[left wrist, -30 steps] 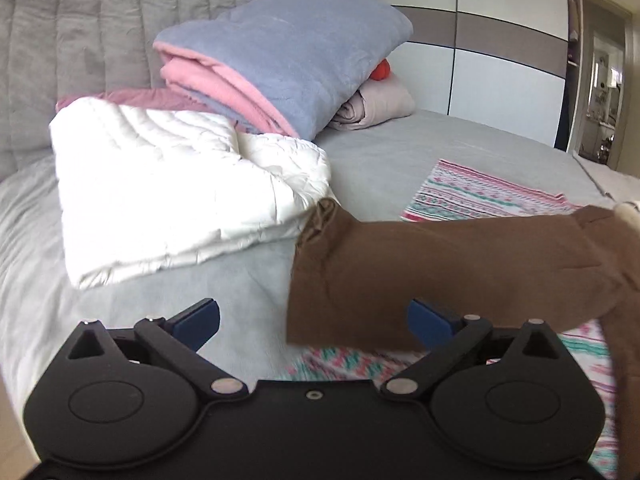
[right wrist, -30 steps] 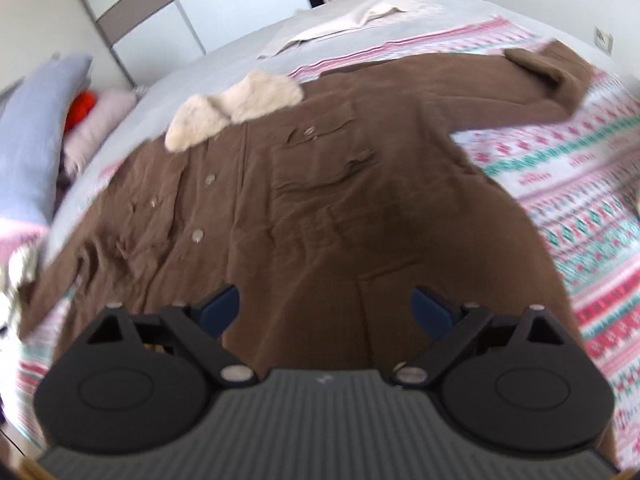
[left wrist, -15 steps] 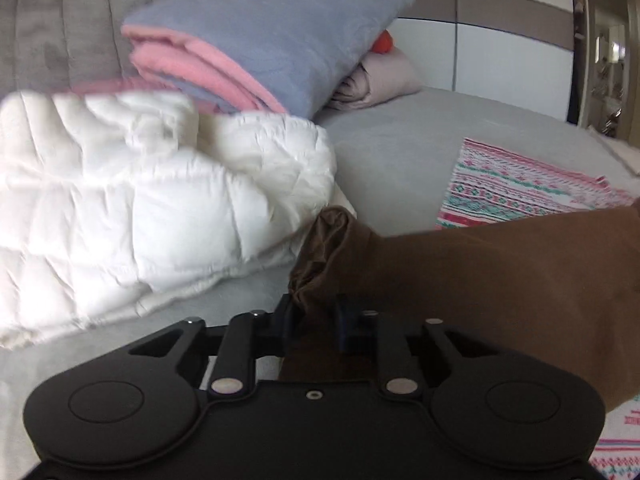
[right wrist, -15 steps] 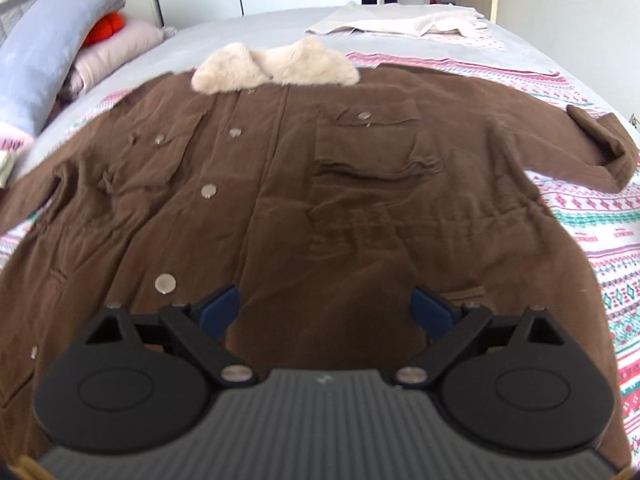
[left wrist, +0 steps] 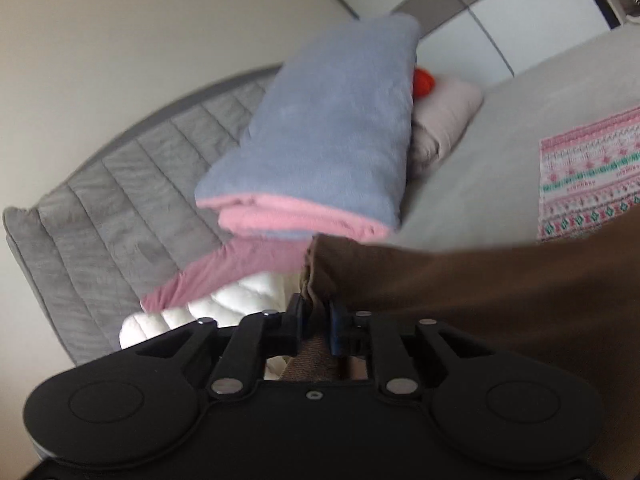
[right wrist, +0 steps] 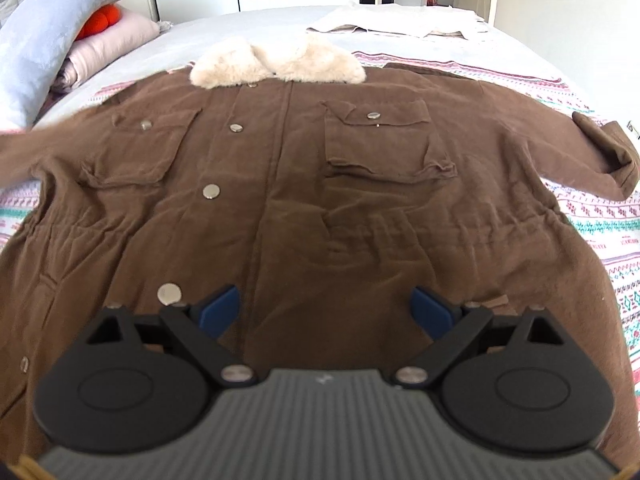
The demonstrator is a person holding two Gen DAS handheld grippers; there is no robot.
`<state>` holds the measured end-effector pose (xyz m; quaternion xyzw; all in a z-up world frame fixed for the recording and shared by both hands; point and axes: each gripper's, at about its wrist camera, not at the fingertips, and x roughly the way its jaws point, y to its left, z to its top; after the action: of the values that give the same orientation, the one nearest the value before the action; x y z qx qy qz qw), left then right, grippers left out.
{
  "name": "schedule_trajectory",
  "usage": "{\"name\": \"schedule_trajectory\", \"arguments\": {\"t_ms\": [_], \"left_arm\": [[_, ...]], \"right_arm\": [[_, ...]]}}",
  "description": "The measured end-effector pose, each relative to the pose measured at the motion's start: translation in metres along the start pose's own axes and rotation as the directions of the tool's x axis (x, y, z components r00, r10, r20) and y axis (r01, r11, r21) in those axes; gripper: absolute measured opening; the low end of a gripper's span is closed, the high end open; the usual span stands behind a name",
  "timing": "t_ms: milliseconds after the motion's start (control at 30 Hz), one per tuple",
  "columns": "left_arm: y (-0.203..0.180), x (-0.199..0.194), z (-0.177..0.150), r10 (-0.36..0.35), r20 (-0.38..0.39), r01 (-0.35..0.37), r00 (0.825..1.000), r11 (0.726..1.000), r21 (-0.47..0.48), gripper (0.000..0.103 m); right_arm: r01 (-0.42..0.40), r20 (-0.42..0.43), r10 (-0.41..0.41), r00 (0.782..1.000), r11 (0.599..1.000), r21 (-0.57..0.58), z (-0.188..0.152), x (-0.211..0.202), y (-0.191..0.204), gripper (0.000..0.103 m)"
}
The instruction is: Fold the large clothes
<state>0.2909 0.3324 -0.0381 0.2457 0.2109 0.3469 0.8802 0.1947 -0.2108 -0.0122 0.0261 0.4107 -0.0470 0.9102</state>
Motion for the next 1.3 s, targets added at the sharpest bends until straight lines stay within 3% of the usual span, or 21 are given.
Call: {"name": "schedule_trajectory", "arguments": {"t_ms": [67,133,167,267,333,400,500,567,667,767,867,967,1033,1100,1200,1233,1300], "left_arm": [[-0.001,-0.016,-0.001,0.018,0.012,-0.017,1.000,0.999,-0.043,0.030],[0.000,-0.038,0.008,-0.006,0.034,0.008,0.999,0.998,-0.056,0.066],[0.000,-0.049,0.014,-0.027,0.039,0.029,0.999,0.997,-0.065,0.074],[-0.006,-0.079,0.036,-0.147,0.042,0.151,0.988,0.985,-0.088,0.078],[-0.015,-0.103,0.050,-0.249,0.036,0.251,0.968,0.962,-0.110,0.080],[-0.024,-0.124,0.063,-0.345,0.031,0.346,0.938,0.929,-0.132,0.080],[-0.046,-0.150,0.086,-0.491,0.013,0.486,0.871,0.858,-0.165,0.083],[-0.061,-0.167,0.099,-0.563,0.011,0.555,0.826,0.810,-0.188,0.094],[-0.087,-0.194,0.120,-0.653,0.021,0.642,0.757,0.737,-0.213,0.100],[-0.123,-0.215,0.139,-0.722,0.032,0.711,0.691,0.672,-0.209,0.100],[-0.166,-0.233,0.155,-0.757,0.039,0.748,0.653,0.635,-0.196,0.100],[-0.209,-0.244,0.160,-0.793,0.061,0.780,0.607,0.579,-0.239,0.100],[-0.238,-0.250,0.157,-0.813,0.080,0.795,0.576,0.535,-0.287,0.100],[-0.268,-0.253,0.149,-0.831,0.111,0.808,0.545,0.485,-0.334,0.100],[-0.303,-0.257,0.129,-0.848,0.146,0.819,0.510,0.427,-0.384,0.100],[-0.313,-0.257,0.122,-0.852,0.147,0.822,0.502,0.417,-0.388,0.100],[-0.323,-0.256,0.114,-0.849,0.128,0.817,0.513,0.438,-0.376,0.103]], "right_arm": [[-0.013,0.005,0.013,1.000,1.000,0.008,-0.001,-0.004,-0.002,0.094],[-0.026,0.014,0.026,1.000,1.000,0.008,-0.002,-0.010,-0.006,0.094],[-0.029,0.019,0.028,0.999,1.000,0.007,-0.002,-0.013,-0.007,0.094],[-0.029,0.036,0.029,0.999,1.000,0.011,-0.002,-0.021,-0.014,0.094],[-0.033,0.050,0.032,0.998,0.999,0.031,0.000,-0.026,-0.020,0.094],[-0.038,0.066,0.034,0.997,0.997,0.062,0.002,-0.033,-0.029,0.094],[-0.038,0.099,0.027,0.995,0.993,0.107,0.010,-0.043,-0.047,0.098],[-0.012,0.127,-0.003,0.992,0.993,0.117,0.020,-0.049,-0.065,0.099],[0.085,0.149,-0.101,0.984,0.990,0.109,0.044,-0.053,-0.102,0.099],[0.225,0.175,-0.249,0.953,0.963,0.148,0.078,-0.051,-0.155,0.099],[0.342,0.178,-0.392,0.903,0.904,0.257,0.116,-0.041,-0.221,0.100],[0.393,0.145,-0.457,0.878,0.859,0.327,0.144,-0.018,-0.276,0.099],[0.417,0.089,-0.467,0.880,0.849,0.326,0.157,0.010,-0.299,0.090],[0.427,0.035,-0.459,0.888,0.851,0.306,0.163,0.043,-0.310,0.072],[0.386,0.010,-0.402,0.915,0.885,0.261,0.163,0.085,-0.309,0.047],[0.347,0.008,-0.361,0.933,0.903,0.254,0.161,0.094,-0.307,0.046],[0.301,-0.010,-0.306,0.952,0.928,0.220,0.160,0.118,-0.299,0.038]]}}
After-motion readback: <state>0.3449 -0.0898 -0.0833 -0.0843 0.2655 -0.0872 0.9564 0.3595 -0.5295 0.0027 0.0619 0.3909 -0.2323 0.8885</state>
